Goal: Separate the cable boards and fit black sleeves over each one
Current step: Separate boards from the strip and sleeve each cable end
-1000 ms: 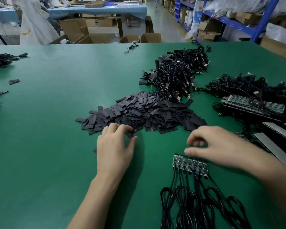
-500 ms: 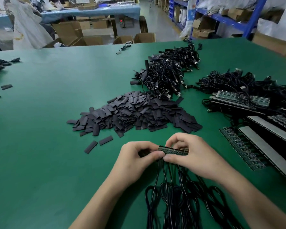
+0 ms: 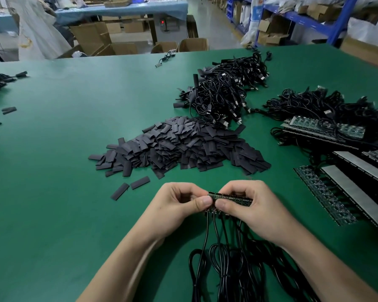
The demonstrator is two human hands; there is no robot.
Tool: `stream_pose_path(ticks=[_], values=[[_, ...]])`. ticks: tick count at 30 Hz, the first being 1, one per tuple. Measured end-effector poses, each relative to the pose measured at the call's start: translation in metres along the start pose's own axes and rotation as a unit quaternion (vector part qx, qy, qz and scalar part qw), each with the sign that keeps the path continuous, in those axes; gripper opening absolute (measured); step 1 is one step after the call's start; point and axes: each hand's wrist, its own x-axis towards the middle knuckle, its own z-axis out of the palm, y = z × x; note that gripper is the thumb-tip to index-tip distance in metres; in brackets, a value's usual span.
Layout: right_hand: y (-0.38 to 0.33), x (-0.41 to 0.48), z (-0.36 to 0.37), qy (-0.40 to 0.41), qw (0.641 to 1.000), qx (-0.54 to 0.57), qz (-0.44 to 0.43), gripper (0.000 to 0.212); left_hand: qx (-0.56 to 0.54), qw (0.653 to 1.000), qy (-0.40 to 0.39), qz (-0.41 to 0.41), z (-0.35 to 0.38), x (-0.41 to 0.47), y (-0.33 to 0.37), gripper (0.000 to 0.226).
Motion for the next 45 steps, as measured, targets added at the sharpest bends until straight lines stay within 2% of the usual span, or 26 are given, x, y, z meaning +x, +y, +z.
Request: stream_pose_path(ticks=[9,12,15,18,20,23,26,29,31,34,37,39,40,42,45], values=[[-0.006,-0.001,-0.001,-0.042,0.996,0.074,0.001,0.006,-0.031,0.999,-0.028,-0.025,-0.004,-0.002,0.002,0.007],[-0.008,-0.001,0.002,-0.031,0.996,0.079,-0.006,0.005,-0.049,0.998,-0.026,-0.032,-0.005,-0.003,0.002,0.01],[-0.004,-0.001,-0.003,-0.006,0.999,0.026,0.018,0.014,-0.054,0.998,-0.011,-0.018,-0.005,-0.002,0.002,0.021],[0.002,-0.001,-0.008,0.029,0.995,-0.092,0.033,0.01,-0.034,0.999,0.031,0.016,-0.003,-0.002,0.002,0.015],[0.0,-0.003,-0.006,0.071,0.983,-0.166,-0.004,0.014,-0.002,0.997,0.067,0.044,-0.002,-0.001,0.002,0.013],[-0.008,-0.004,0.003,0.061,0.974,-0.204,-0.072,0.026,0.033,0.992,0.095,0.076,0.0,0.001,0.0,0.008],[-0.013,-0.005,0.013,0.046,0.985,-0.14,-0.09,0.019,0.05,0.989,0.086,0.11,0.004,0.002,-0.002,0.008],[-0.015,-0.005,0.012,0.023,0.999,-0.015,-0.041,0.026,0.096,0.981,0.092,0.143,-0.003,0.001,0.001,0.013],[-0.02,-0.007,0.004,-0.003,0.993,0.114,-0.037,0.028,0.215,0.948,0.174,0.16,-0.017,0.002,0.002,0.014],[-0.024,-0.01,-0.017,0.003,0.928,0.373,0.001,0.034,0.409,0.843,0.324,0.129,-0.043,0.001,0.0,0.02],[-0.024,-0.01,-0.036,0.035,0.877,0.48,0.011,0.036,0.509,0.78,0.362,0.038,-0.061,-0.002,-0.004,0.03],[-0.024,-0.009,-0.045,0.048,0.863,0.503,0.007,0.025,0.554,0.752,0.357,0.007,-0.067,-0.004,-0.006,0.028],[-0.022,-0.009,-0.049,0.057,0.867,0.495,0.014,0.025,0.567,0.744,0.355,-0.004,-0.068,-0.005,-0.006,0.025],[-0.019,-0.009,-0.053,0.059,0.895,0.441,0.044,0.03,0.575,0.737,0.355,-0.015,-0.068,-0.005,-0.005,0.017],[-0.015,-0.008,-0.051,0.034,0.94,0.329,0.077,0.028,0.557,0.748,0.361,-0.014,-0.069,-0.005,-0.003,0.009]])
